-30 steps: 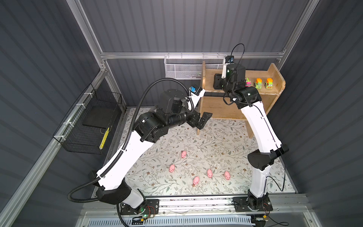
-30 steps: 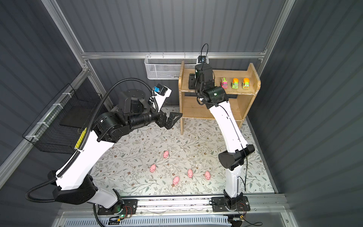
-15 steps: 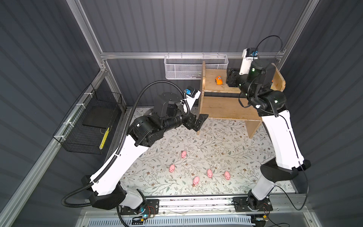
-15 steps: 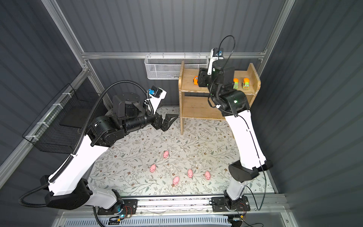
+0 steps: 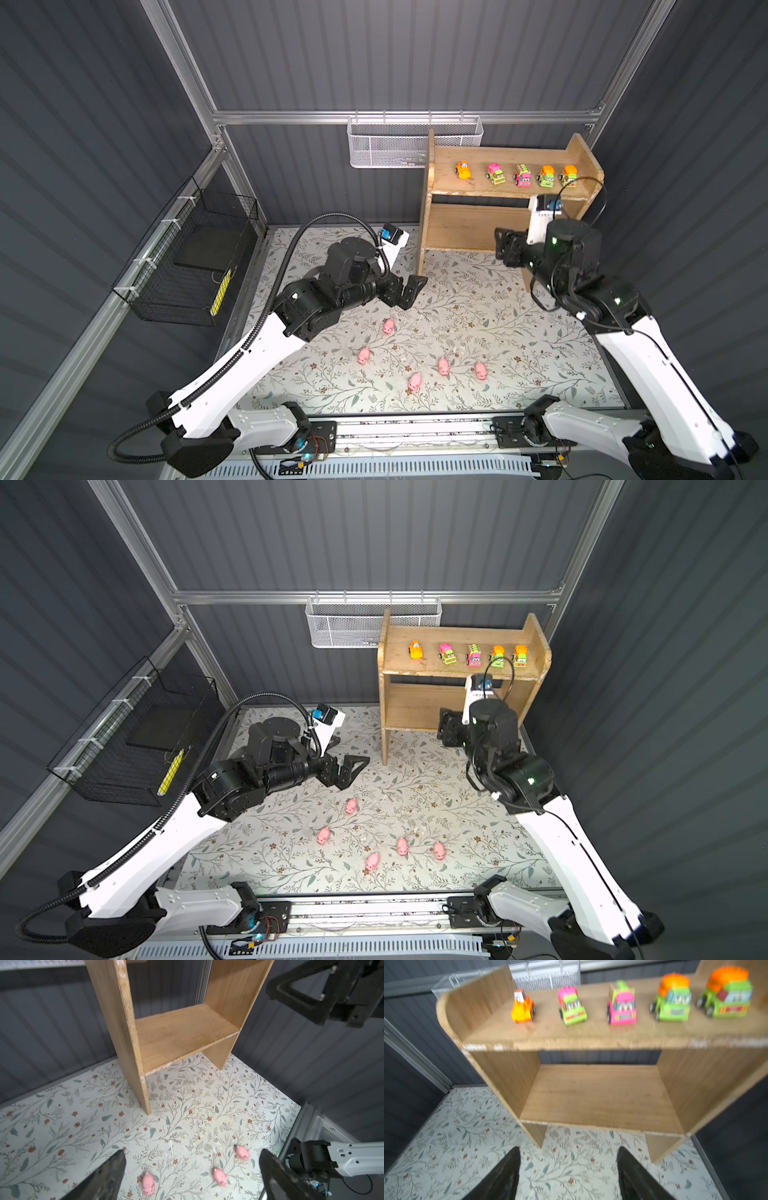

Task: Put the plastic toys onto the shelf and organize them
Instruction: 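Withdraw right gripper toward the pink pigs while the left gripper moves down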

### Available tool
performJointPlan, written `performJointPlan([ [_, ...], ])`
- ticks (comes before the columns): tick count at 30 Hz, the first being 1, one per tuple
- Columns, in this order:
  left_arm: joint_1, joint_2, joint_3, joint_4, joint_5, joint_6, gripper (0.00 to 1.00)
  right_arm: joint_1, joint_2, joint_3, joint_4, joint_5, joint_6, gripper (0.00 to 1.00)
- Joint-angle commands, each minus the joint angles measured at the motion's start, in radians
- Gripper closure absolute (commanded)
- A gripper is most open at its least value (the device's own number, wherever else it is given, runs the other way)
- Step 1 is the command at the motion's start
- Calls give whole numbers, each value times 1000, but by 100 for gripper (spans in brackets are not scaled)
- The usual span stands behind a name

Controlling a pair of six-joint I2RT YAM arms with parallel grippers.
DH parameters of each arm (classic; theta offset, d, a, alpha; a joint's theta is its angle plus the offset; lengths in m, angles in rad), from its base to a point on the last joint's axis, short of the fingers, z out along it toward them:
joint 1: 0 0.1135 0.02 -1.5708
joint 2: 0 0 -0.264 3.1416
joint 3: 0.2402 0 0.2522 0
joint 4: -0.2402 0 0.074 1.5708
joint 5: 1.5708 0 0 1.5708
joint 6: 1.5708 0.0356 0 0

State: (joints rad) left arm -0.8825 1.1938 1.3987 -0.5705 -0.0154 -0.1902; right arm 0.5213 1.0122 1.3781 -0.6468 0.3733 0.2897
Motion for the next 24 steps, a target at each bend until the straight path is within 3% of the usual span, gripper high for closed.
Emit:
performJointPlan([
  [1,-6,-53,-132,82,35,-85,0,31,-100,-160,-4,-7,103,21],
  [5,-14,-117,-298,150,35,-145,0,100,-217,-365,13,-11,204,17],
  [9,-32,-148,-419,220,42,-203,0,215,-265,-517,23,71,289,16],
  [15,-129,-139,-536,280,-38,-244,0,302,-280,-691,71,81,400,15],
  [20,-211,-121,-612,303,-125,-276,0,321,-308,-804,98,79,456,15],
  [24,-226,-130,-672,313,-148,-304,0,322,-338,-857,90,87,488,14],
])
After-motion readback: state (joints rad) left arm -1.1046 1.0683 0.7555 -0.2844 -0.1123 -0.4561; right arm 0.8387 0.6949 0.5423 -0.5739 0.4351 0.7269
